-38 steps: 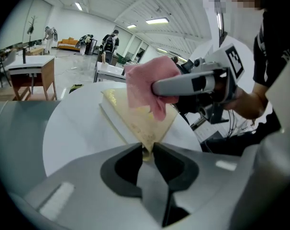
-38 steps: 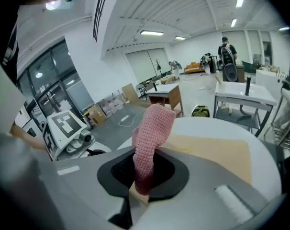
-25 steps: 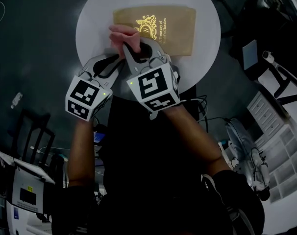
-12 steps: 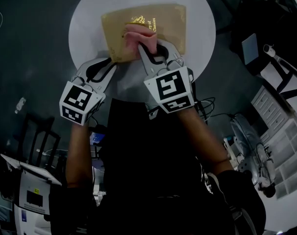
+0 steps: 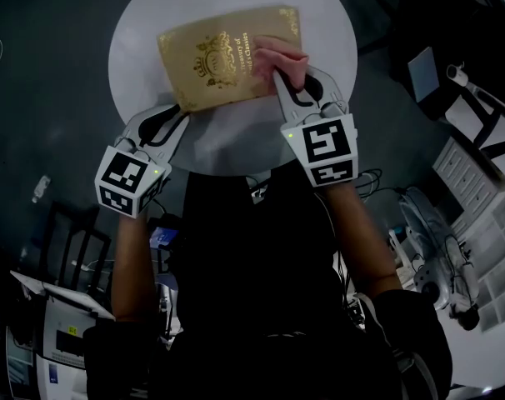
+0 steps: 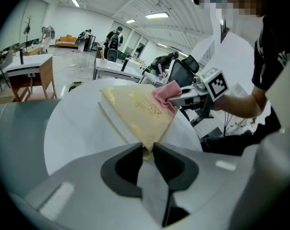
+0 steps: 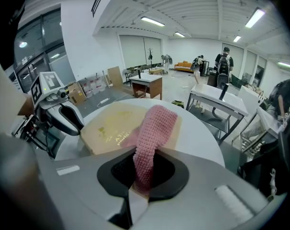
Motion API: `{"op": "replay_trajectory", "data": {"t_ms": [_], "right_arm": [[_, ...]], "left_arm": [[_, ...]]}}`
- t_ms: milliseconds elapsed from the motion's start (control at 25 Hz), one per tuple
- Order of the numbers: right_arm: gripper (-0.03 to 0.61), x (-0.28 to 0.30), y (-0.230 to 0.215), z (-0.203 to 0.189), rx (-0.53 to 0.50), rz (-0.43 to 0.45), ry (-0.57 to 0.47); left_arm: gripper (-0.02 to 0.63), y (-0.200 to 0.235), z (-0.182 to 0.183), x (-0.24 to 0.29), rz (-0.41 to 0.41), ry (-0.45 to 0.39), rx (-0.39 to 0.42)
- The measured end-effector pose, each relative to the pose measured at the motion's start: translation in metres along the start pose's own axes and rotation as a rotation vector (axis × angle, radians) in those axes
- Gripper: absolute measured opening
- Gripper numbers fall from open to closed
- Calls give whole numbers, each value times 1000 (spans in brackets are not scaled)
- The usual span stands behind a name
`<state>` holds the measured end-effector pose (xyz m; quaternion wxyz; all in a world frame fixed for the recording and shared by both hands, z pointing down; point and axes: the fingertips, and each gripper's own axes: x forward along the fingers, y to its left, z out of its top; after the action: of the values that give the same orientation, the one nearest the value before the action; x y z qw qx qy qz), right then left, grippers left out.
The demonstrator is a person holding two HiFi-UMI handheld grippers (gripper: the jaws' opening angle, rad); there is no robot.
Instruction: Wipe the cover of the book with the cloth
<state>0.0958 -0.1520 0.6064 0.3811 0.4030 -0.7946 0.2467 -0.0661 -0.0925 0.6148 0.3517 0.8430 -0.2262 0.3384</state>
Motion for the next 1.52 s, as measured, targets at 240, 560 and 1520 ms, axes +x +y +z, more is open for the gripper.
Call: {"op": "replay_trajectory", "data": {"t_ms": [240, 560, 1520], "right_arm": [[28, -12, -31, -11, 31, -66, 7], [28, -34, -67, -27, 96, -172, 41], [28, 46, 155, 37, -72, 259, -13]], "left_arm": [[71, -1, 1, 1, -7, -2, -3], [71, 0, -3, 3, -18, 1, -1], [71, 1, -5, 3, 0, -9, 4]]}}
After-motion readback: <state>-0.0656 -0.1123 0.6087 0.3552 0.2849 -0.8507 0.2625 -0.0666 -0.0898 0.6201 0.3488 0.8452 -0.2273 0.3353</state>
